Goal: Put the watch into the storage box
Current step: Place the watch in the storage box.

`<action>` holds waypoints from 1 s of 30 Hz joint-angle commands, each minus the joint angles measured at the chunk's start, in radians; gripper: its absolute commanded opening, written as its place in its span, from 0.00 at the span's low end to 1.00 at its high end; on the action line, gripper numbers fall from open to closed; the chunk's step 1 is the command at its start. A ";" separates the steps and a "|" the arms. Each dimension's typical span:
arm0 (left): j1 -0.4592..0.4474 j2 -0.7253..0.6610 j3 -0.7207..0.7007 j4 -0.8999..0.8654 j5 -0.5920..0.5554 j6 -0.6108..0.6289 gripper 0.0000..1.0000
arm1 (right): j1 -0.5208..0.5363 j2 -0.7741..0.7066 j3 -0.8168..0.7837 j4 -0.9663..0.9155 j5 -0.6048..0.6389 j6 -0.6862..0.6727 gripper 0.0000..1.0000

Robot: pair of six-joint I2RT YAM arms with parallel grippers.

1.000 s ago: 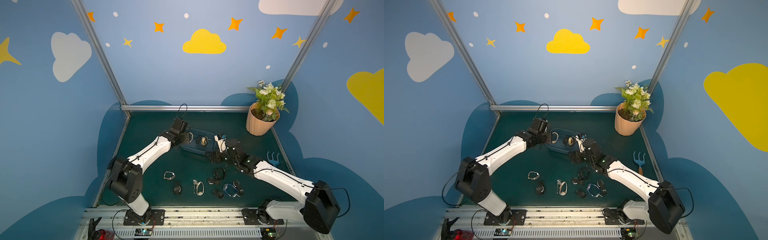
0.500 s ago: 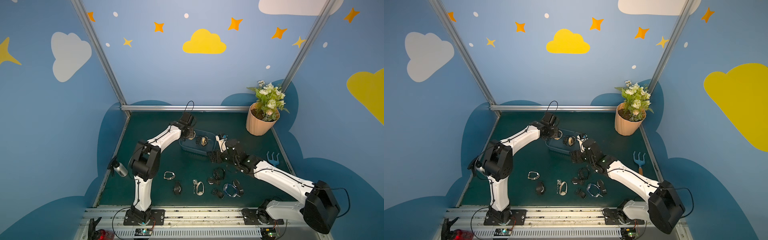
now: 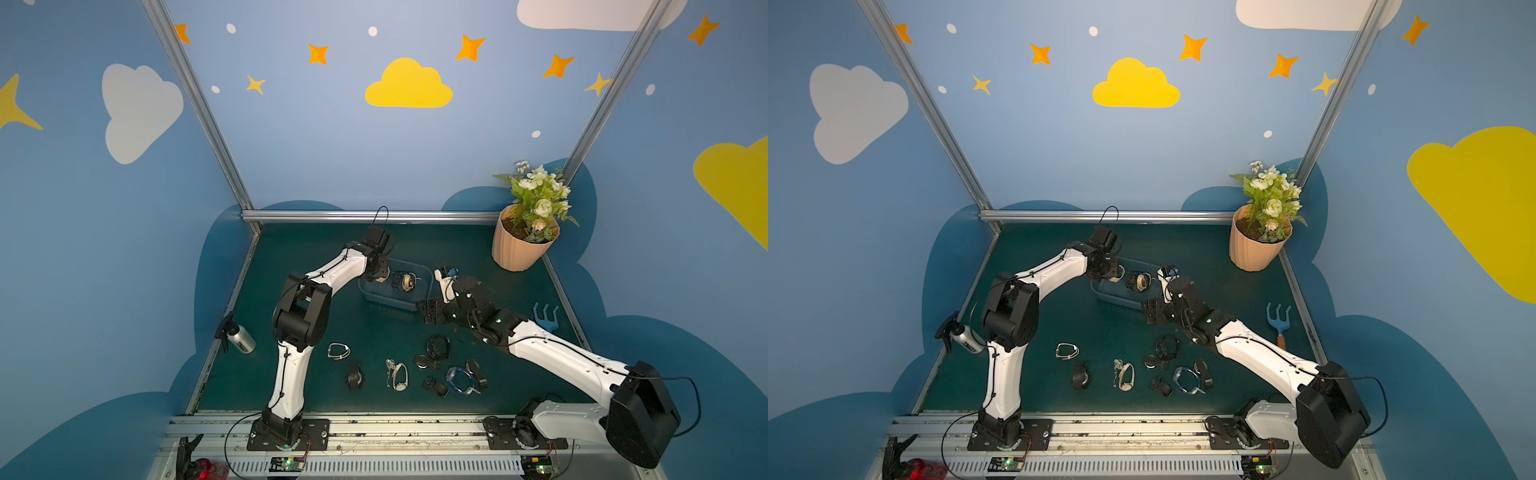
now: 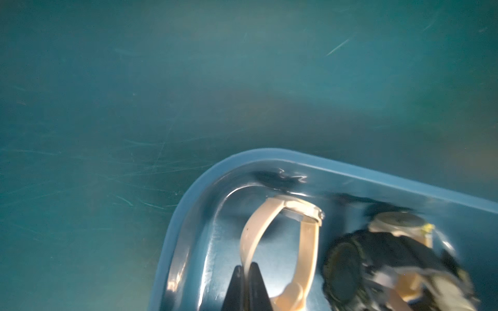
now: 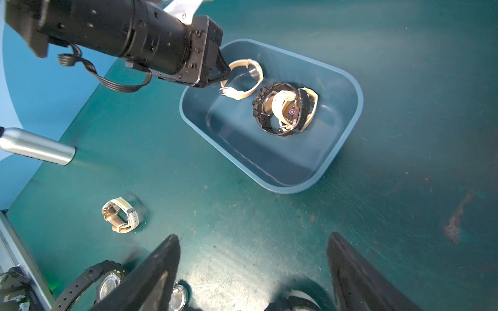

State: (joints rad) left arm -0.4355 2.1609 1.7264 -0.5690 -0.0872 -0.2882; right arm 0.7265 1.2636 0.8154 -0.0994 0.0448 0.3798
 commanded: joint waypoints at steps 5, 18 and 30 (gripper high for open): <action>0.018 0.013 0.039 -0.051 0.028 -0.036 0.25 | -0.013 -0.034 0.024 -0.027 0.018 0.023 0.86; 0.016 -0.264 -0.111 0.032 0.135 -0.066 0.91 | -0.030 -0.025 0.052 -0.057 0.017 0.018 0.86; 0.013 -0.812 -0.813 0.475 0.374 -0.244 1.00 | -0.044 0.043 0.075 -0.091 0.035 0.049 0.86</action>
State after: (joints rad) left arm -0.4225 1.4185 1.0222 -0.2192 0.2230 -0.4652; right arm 0.6888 1.2839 0.8532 -0.1535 0.0677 0.4152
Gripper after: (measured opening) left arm 0.998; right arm 0.862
